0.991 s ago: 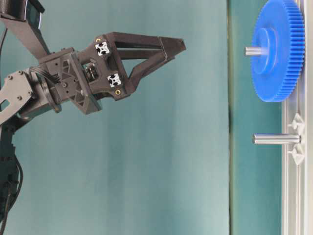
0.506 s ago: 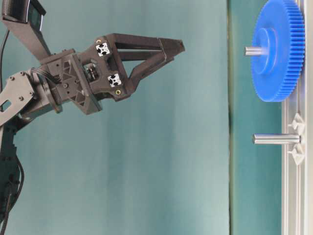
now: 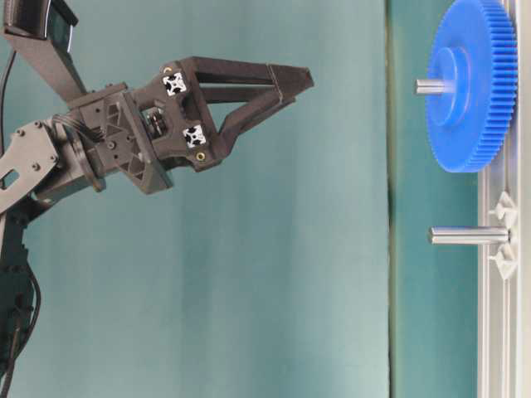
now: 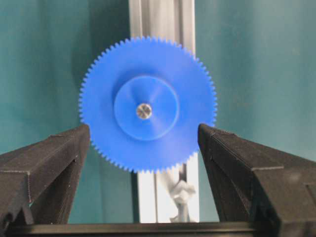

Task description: Find the location of the shaft and insert the large gear.

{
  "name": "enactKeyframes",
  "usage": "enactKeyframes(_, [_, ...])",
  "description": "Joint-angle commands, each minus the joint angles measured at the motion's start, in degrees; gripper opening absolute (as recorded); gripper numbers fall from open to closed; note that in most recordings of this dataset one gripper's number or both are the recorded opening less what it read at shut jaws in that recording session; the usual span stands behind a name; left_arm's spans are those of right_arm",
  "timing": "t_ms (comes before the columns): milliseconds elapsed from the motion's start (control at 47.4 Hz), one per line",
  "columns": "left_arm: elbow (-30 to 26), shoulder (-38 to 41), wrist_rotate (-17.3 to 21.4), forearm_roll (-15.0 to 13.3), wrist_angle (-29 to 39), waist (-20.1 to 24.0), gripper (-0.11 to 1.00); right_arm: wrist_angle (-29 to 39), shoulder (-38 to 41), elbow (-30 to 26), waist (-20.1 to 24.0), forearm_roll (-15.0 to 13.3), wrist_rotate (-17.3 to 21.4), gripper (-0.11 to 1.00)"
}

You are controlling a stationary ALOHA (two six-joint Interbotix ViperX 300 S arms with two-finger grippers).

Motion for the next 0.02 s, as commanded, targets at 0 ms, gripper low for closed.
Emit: enactKeyframes(0, [-0.7,-2.64,0.09,0.09,-0.18,-0.09,0.84,-0.44,0.35,-0.62,-0.09,0.0,0.53,0.02])
